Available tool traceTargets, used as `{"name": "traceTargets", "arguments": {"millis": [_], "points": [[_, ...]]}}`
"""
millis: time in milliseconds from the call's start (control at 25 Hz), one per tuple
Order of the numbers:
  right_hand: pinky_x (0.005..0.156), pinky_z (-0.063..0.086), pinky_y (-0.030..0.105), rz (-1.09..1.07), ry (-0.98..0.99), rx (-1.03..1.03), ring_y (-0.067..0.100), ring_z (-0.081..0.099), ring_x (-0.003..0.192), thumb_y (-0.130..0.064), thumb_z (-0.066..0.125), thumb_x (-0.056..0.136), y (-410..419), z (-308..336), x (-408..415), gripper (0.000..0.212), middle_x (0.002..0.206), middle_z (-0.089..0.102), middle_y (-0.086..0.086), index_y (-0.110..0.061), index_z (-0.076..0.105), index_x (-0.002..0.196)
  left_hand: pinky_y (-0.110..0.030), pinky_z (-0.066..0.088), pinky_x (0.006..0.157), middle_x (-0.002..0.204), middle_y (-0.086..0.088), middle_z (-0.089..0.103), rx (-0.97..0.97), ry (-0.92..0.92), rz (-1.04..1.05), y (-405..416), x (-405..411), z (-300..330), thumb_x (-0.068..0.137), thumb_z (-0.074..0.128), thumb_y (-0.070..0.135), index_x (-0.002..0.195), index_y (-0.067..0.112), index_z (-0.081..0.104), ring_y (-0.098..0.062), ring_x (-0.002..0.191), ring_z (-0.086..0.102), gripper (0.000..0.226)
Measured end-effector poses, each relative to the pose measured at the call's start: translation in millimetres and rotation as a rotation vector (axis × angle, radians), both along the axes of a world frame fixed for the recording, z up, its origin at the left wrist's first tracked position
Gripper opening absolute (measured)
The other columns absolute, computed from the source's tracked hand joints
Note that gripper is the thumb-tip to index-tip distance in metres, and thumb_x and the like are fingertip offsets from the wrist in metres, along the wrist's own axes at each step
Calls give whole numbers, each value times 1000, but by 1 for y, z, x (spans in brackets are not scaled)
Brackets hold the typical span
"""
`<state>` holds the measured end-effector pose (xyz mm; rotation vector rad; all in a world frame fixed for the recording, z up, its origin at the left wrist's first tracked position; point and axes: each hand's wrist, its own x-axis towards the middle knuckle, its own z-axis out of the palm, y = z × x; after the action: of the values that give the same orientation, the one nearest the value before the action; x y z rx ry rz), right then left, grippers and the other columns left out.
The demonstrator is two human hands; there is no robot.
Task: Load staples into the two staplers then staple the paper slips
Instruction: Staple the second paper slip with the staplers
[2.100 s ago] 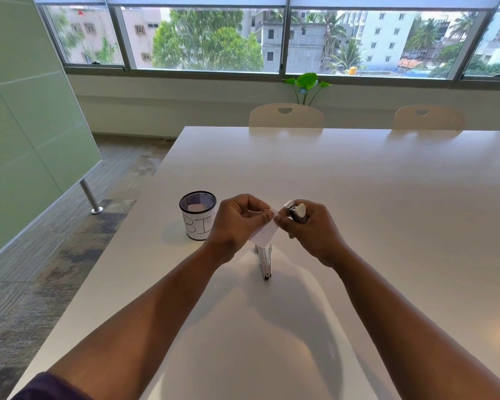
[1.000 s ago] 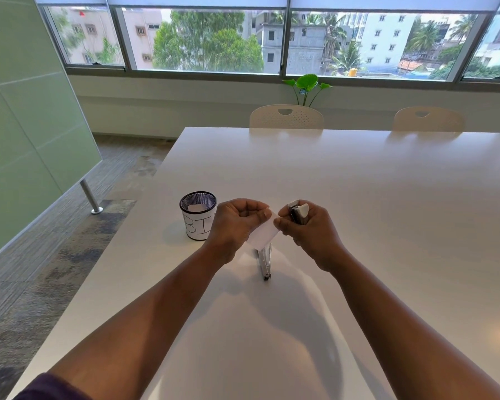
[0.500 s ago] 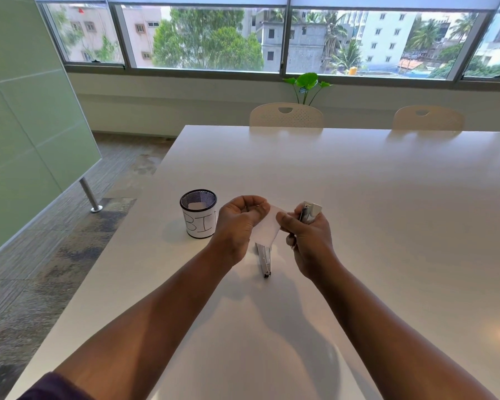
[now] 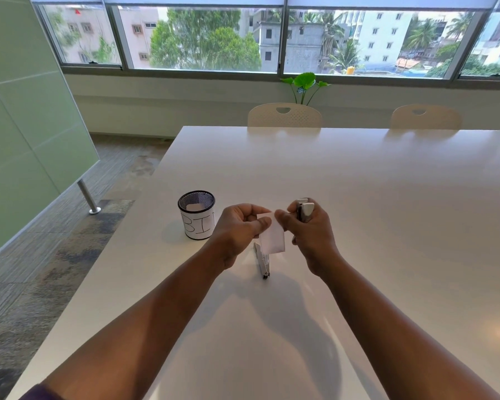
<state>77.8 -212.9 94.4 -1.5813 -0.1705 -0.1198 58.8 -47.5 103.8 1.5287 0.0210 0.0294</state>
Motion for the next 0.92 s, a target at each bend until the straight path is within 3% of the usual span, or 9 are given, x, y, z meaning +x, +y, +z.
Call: {"name": "traceTargets", "arguments": {"millis": [120,280,360,520,720,840,920], "points": [[46,41,23,107,101,24,8,55,59,-9,77,87,-3,-2,0,15,69,60,-4,-19,66,90,-27,60,74,90,-9,75,-121,64,38,0,0,-1,93,66,-1,92,11,73,-18,82,70,13],[48,43,20,61,52,13,6,55,59,-4,75,87,1,-6,-3,13,68,62,-4,-13,66,89,-30,60,78,89,-8,75,-188,91,42,-1,1,-7,95,64,-1,93,9,72,-20,83,70,13],[50,44,18,49,-6,-36,6,55,61,-2,74,87,2,-6,-3,12,70,61,-3,-10,65,87,-27,57,72,82,-2,73,-99,63,45,0,2,-7,94,67,4,90,13,73,-16,78,67,11],[54,43,28,93,-41,-136,13,51,66,-7,75,86,3,-5,-2,17,69,56,-6,-7,58,83,-18,50,62,72,7,70,100,-3,-1,1,4,-4,89,76,16,80,19,75,-5,65,61,10],[58,41,35,105,-64,-267,15,47,66,-15,75,87,2,-5,0,23,72,53,2,-5,54,83,-18,48,62,67,9,70,71,45,86,-4,8,-7,89,75,14,76,18,75,-2,63,61,14],[59,40,34,117,-101,-357,11,44,63,-20,73,90,-1,-4,2,25,70,51,-3,-15,52,79,-26,52,71,77,-1,71,-30,81,119,-9,7,-10,91,73,12,82,12,75,-10,72,63,9],[56,40,33,90,-157,-434,7,42,60,-25,71,92,1,-3,1,27,68,50,-8,-22,49,77,-21,53,63,74,0,71,-58,88,159,-10,9,-10,91,73,12,84,10,74,-6,65,63,7]]}}
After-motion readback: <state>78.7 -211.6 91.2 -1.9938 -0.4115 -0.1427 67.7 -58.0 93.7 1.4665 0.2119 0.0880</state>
